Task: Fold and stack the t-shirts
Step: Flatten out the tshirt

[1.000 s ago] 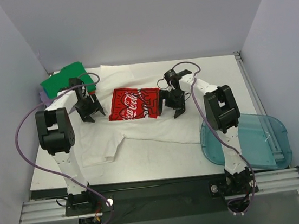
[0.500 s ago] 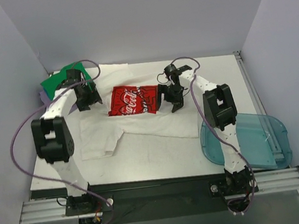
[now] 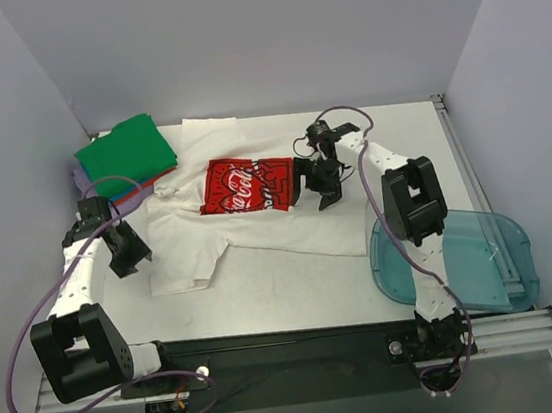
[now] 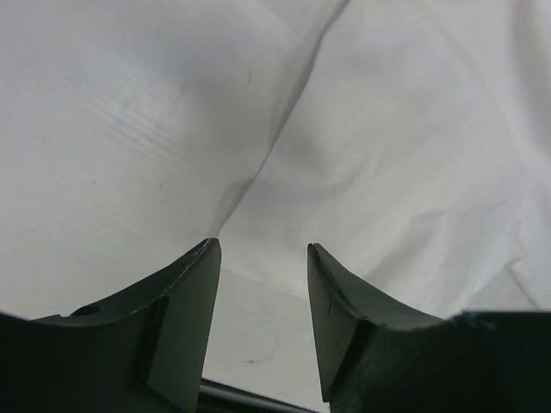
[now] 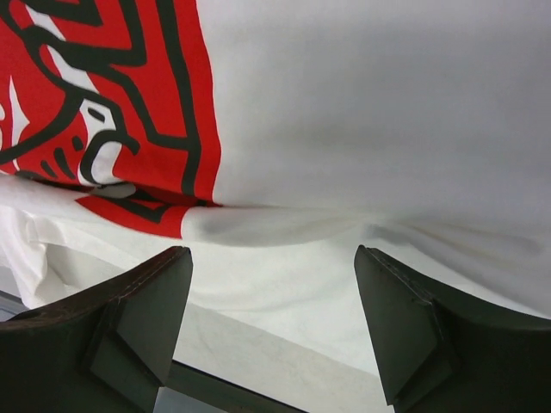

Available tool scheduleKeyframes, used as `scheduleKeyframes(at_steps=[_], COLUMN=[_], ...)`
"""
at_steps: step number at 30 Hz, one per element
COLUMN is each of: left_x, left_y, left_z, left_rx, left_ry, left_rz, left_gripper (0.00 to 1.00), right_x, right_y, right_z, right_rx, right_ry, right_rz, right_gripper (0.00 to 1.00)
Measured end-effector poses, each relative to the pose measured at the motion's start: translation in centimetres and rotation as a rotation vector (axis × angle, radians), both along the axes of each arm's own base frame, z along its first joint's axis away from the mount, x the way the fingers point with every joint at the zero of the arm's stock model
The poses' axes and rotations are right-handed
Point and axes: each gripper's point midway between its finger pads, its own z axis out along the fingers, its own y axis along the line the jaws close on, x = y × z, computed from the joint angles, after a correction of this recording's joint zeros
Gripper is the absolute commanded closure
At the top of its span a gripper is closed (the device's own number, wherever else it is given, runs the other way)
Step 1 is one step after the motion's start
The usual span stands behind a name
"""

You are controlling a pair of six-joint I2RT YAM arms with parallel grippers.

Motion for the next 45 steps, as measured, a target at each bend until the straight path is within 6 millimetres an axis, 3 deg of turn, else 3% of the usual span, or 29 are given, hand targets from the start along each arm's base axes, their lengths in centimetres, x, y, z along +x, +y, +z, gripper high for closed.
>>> scheduleKeyframes(at_steps=[1, 4, 9, 14, 23, 31, 45], left_x=[-1.6, -3.4, -5.0, -6.8, -7.1, -6.3, -5.7], left_y=[-0.3, -1.1, -1.6, -2.0, -1.3, -0.8, -0.3], left_z=[-1.5, -3.1, -4.8, -6.4, -7.7, -8.2, -8.5], left_rx=[-0.021, -0.058, -0.086, -0.1, -0.072, -0.055, -0.048], left_ry=[0.06, 0.127, 0.179, 0.237, 0.285, 0.246, 0.225], left_rz=[0.009, 0.016, 0.043, 0.071, 0.108, 0.117, 0.129], left_gripper=[0.47, 0.48, 0.52, 0.52, 0.53, 0.58, 0.63], right_x=[-0.3, -1.0, -1.8, -2.7, -4.0, -4.5, -5.0], right_y=[-0.1, -0.3, -0.5, -0.9, -1.3, -1.6, -2.0], right_z=[0.3, 1.6, 3.8, 4.3, 4.0, 4.8, 4.5], right_rx=[0.002, 0.013, 0.039, 0.048, 0.045, 0.053, 0.05], right_ry=[-0.003, -0.021, -0.07, -0.084, -0.069, -0.09, -0.081], right_rz=[-0.002, -0.005, -0.009, -0.019, -0.028, -0.027, -0.034], right_gripper=[0.22, 0.22, 0.22, 0.22, 0.22, 0.22, 0.22])
